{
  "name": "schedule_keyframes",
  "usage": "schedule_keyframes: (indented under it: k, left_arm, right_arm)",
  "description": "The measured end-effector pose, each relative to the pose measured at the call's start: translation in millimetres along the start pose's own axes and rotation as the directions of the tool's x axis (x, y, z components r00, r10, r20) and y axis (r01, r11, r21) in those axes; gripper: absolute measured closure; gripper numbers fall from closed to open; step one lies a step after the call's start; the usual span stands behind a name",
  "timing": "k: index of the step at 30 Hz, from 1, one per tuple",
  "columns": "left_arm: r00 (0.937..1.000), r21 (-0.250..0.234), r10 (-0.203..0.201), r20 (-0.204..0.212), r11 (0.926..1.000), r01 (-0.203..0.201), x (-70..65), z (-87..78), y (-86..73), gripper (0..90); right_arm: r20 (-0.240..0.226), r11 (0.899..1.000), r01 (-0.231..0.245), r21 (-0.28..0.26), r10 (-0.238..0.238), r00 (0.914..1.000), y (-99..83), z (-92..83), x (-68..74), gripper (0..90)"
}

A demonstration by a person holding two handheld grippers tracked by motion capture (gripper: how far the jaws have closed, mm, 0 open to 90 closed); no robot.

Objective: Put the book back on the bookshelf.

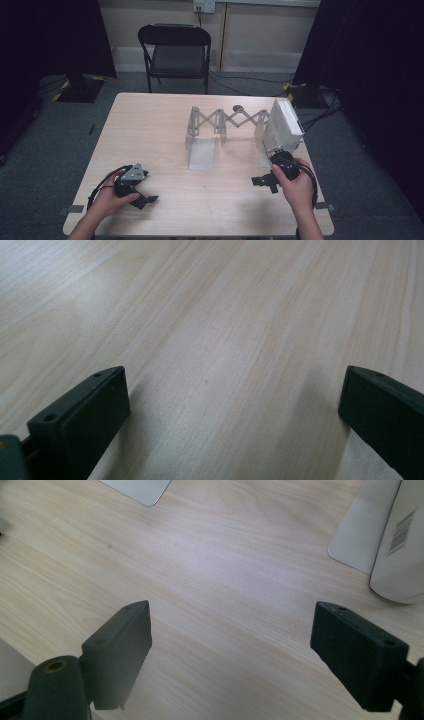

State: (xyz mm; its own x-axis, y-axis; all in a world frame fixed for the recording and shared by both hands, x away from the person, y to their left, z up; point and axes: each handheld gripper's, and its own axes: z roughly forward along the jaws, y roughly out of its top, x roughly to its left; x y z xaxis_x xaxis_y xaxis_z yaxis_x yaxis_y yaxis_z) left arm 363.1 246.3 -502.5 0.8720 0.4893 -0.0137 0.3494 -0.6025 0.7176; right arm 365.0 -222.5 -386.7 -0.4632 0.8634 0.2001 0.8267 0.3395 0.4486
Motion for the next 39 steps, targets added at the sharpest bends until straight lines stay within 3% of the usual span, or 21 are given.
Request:
schedule_keyframes:
  k: [19,27,39]
  left_arm:
    - [1.0,-0.002,0.0,0.0,1.0,0.0,0.0,0.2,-0.1,0.0]
    - [1.0,0.0,0.001,0.0,1.0,-0.001,0.1,0.0,0.0,0.0]
    - [1.0,0.0,0.001,0.0,1.0,-0.001,0.1,0.0,0.0,0.0]
  right_arm:
    - [-0.028,0.998,0.058,-0.003,-0.058,0.9979,-2.7,22.3,23.1,17.2]
    - [-0.037,0.998,0.061,0.006,-0.06,0.9975,-4.5,28.8,25.7,17.2]
    - [-0.041,0.995,0.101,0.011,-0.101,0.9941,-6.1,41.8,36.9,17.2]
